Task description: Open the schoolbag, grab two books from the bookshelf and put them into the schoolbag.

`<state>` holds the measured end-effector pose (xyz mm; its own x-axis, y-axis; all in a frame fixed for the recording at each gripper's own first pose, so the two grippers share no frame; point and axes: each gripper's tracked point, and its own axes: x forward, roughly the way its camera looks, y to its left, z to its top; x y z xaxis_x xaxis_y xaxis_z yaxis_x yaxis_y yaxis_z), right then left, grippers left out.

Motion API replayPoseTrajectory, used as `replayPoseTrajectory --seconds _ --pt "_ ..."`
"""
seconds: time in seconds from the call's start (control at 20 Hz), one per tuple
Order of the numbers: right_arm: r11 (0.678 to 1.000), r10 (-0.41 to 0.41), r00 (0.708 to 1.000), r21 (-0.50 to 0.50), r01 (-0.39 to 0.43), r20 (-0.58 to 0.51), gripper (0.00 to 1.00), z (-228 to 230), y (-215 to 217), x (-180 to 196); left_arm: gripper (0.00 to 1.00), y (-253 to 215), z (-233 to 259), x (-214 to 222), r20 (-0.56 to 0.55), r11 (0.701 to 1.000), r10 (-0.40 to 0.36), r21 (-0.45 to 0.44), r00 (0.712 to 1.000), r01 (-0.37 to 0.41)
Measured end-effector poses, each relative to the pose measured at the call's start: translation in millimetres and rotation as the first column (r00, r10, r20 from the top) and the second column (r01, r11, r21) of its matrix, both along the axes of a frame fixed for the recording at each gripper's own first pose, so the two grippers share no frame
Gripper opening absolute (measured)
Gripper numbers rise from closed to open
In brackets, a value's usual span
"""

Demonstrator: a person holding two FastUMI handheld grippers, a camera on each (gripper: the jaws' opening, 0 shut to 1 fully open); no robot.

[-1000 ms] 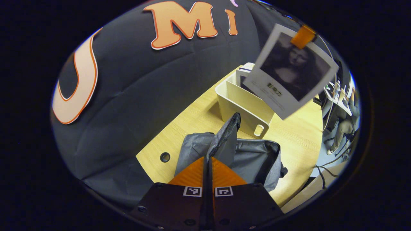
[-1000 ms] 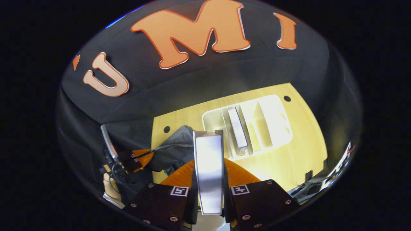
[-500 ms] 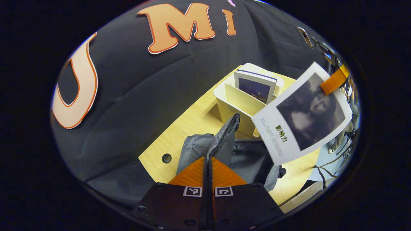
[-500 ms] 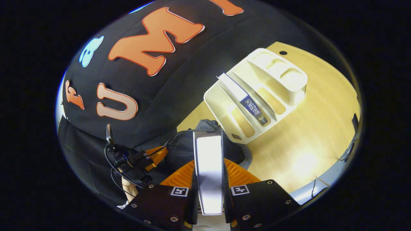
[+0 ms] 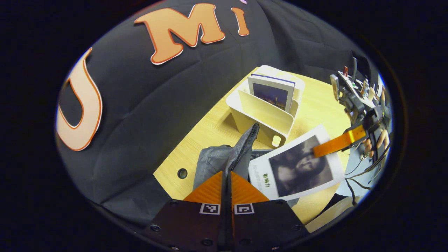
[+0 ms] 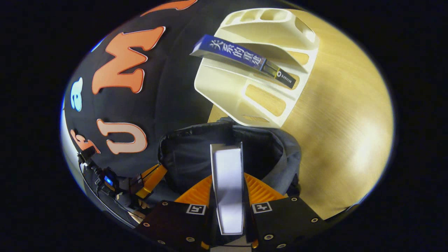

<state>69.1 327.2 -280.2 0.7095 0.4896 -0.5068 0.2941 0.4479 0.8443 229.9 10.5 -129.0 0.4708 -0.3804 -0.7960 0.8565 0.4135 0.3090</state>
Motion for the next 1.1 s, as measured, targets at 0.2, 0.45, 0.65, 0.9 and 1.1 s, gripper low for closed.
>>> replayPoseTrajectory --seconds 0.2,0.45,0.65,0.9,1.1 --pt "0.998 -0.057 0.998 0.015 0.057 0.029 0.33 -28 20 30 0.0 -4 7 -11 0.007 0.999 -0.041 0.017 0.999 0.041" --pt "0.987 -0.154 0.986 0.059 0.151 0.056 0.33 -41 36 56 0.01 -10 9 -28 -0.005 0.997 -0.078 0.021 0.997 0.078" --pt "0.968 -0.244 0.968 0.08 0.239 0.056 0.33 -45 51 74 0.0 -17 9 -34 -0.015 0.996 -0.088 0.017 0.996 0.089" --pt "0.958 -0.282 0.959 0.054 0.281 0.012 0.37 -57 54 88 0.01 -11 7 -33 -0.009 0.995 -0.089 0.036 0.996 0.09" --pt "0.971 -0.239 0.969 -0.002 0.239 -0.068 0.63 -66 57 71 0.01 -7 0 -28 -0.038 0.998 -0.057 0.022 0.998 0.058"
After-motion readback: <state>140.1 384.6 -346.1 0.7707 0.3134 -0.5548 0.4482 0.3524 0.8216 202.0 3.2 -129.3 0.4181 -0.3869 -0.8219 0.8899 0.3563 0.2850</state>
